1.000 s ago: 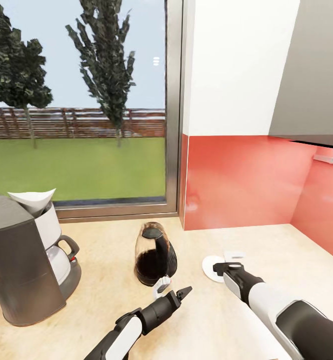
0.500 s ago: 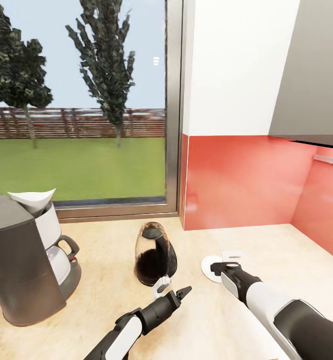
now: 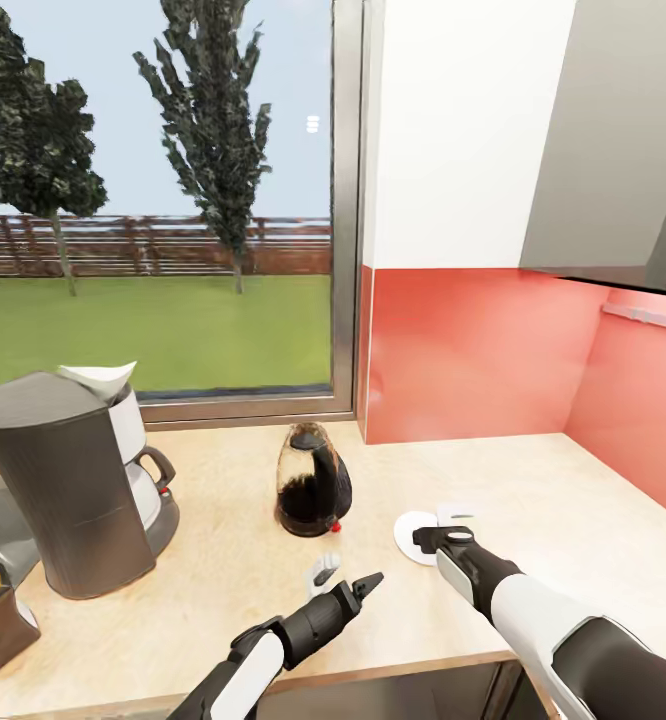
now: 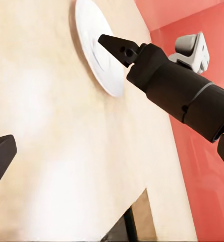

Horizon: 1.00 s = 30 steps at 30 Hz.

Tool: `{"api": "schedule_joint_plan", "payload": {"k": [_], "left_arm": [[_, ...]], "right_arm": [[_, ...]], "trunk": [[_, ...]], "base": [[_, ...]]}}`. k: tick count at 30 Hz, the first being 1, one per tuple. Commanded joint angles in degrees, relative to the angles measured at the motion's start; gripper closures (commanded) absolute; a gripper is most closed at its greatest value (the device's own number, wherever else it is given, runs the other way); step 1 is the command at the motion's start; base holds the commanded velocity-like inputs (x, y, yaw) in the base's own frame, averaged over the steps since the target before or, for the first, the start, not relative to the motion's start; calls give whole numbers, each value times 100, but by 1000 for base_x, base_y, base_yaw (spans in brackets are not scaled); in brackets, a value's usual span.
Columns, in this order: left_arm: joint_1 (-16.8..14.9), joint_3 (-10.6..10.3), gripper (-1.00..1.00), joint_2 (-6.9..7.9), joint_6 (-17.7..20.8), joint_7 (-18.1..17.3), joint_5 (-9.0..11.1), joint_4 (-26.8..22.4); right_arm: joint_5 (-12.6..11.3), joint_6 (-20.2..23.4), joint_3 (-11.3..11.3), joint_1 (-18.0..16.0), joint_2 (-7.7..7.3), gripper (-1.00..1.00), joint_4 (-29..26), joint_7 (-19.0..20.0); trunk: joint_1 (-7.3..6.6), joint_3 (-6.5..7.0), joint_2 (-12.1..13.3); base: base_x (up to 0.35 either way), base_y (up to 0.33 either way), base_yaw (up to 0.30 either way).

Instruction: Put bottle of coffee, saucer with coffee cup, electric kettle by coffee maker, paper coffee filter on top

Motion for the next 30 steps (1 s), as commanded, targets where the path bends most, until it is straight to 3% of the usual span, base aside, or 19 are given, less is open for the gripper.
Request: {"api": "schedule_joint_plan", "payload": {"k": [1,18,26,30], "left_arm": [[-2,-1,-100,1,34,-6,54,1],[-2,18,-100,19,34,-8,50,-11],[-15,36,-100,164,34,-8,54,-144],[-43,68,-100,405,146,-3,55,-325]], "right_arm": [[-100,32,65,3,-3,-100,484,-32],[-110,32,65,12,35,-100,458,-36],[-113,36,52,12,165,-100,367,-49],[-100,146,20,12,130,-100,-415,-58]], "trunk": [[0,-4,-2],[0,-4,-2],[0,-4,-2],[0,-4,-2]], "base": [[-274,0,0],[-264,0,0],[-30,0,0],[-1,0,0]]}}
